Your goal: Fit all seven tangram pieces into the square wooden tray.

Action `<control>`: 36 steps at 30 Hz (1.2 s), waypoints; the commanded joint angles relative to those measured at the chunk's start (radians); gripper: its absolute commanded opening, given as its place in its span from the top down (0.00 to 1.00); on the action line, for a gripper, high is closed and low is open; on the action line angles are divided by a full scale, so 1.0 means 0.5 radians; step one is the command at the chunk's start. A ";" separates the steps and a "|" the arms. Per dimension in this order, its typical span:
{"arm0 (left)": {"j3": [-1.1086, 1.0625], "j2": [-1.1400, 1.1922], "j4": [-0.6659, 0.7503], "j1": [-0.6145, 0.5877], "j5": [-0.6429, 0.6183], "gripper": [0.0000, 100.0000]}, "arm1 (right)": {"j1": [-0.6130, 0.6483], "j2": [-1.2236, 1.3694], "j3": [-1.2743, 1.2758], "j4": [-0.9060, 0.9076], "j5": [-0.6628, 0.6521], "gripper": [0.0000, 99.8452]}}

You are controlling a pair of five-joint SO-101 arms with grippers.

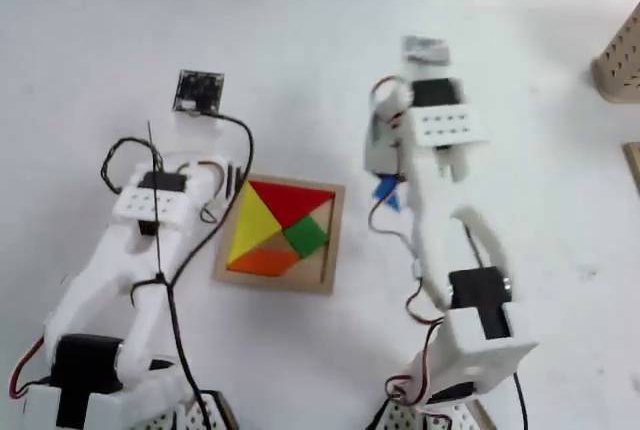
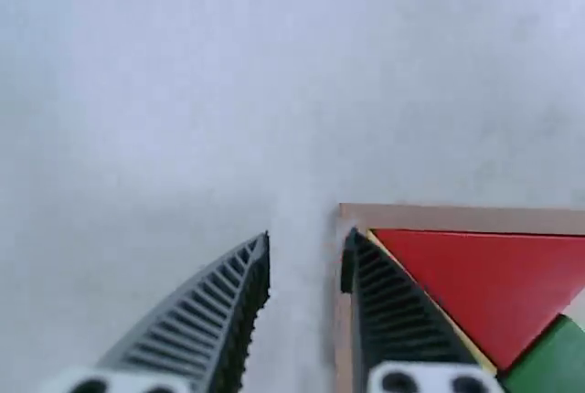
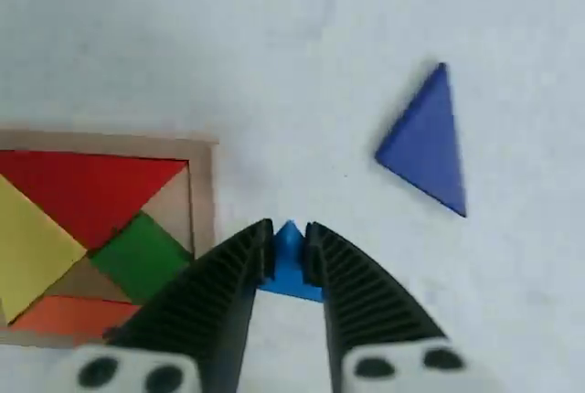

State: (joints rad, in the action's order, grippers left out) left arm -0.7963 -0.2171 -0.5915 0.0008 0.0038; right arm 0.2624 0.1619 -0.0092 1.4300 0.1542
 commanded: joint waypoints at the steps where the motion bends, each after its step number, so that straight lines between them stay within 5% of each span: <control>1: 0.120 -0.017 0.006 -0.078 0.000 0.88 | 0.241 -0.100 0.178 -0.229 -0.049 0.98; 19: 0.120 -0.017 0.009 -0.087 0.000 0.88 | 0.496 0.106 0.304 -0.671 -0.046 0.95; 26: 0.120 -0.017 0.009 -0.081 0.006 0.88 | 0.514 0.140 0.114 -0.462 -0.043 0.76; 36: 0.117 -0.023 -0.009 0.017 0.006 0.88 | 0.155 0.137 -0.341 0.133 -0.064 0.79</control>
State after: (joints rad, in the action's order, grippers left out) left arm -0.7841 -0.2171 -0.5915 -0.0345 0.0038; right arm 0.4342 0.2432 -0.0905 1.4147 0.1358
